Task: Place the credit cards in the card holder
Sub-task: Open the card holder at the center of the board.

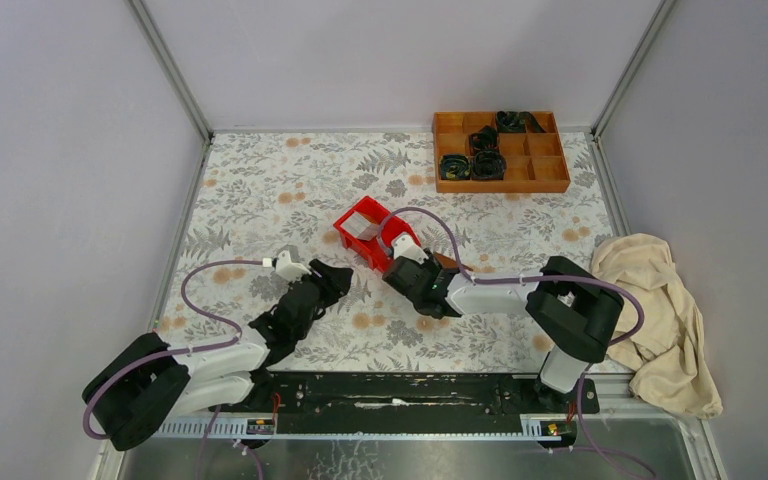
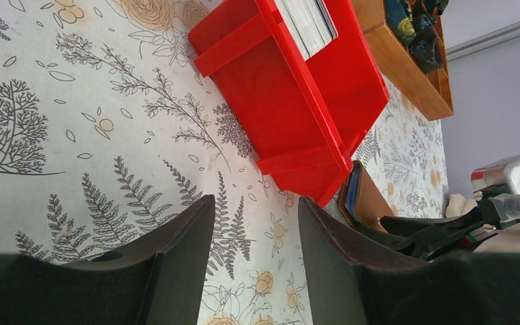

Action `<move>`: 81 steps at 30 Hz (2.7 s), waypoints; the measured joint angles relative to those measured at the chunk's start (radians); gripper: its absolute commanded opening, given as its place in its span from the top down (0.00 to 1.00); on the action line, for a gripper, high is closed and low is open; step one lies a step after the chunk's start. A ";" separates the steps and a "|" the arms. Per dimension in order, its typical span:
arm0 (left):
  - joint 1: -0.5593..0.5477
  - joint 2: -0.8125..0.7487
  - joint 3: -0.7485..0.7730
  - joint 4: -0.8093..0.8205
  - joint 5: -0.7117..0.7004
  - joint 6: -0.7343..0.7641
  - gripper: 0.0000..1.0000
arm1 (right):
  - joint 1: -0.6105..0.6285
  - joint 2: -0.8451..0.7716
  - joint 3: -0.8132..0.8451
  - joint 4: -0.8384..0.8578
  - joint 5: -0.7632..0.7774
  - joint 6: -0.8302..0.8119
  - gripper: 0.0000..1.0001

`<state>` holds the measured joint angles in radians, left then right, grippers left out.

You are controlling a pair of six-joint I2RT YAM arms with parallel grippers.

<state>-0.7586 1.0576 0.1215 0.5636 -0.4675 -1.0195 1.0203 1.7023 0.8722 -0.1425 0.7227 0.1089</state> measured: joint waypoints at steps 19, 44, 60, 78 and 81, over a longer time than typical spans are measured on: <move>0.000 0.006 -0.027 0.053 -0.001 0.006 0.43 | -0.009 0.000 0.096 -0.084 0.018 -0.002 1.00; -0.051 -0.081 -0.045 0.114 0.105 0.157 0.43 | -0.137 -0.136 0.228 -0.256 -0.473 0.362 1.00; -0.180 0.142 0.059 0.154 0.165 0.250 0.44 | -0.485 -0.315 -0.119 0.046 -0.961 0.578 1.00; -0.285 0.415 0.235 0.252 0.173 0.297 0.44 | -0.688 -0.374 -0.183 0.066 -1.069 0.573 1.00; -0.294 0.457 0.257 0.256 0.172 0.301 0.44 | -0.708 -0.378 -0.192 0.066 -1.073 0.564 1.00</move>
<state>-1.0523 1.5150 0.3790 0.8192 -0.2958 -0.7185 0.3126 1.3247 0.6804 -0.0765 -0.3504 0.6731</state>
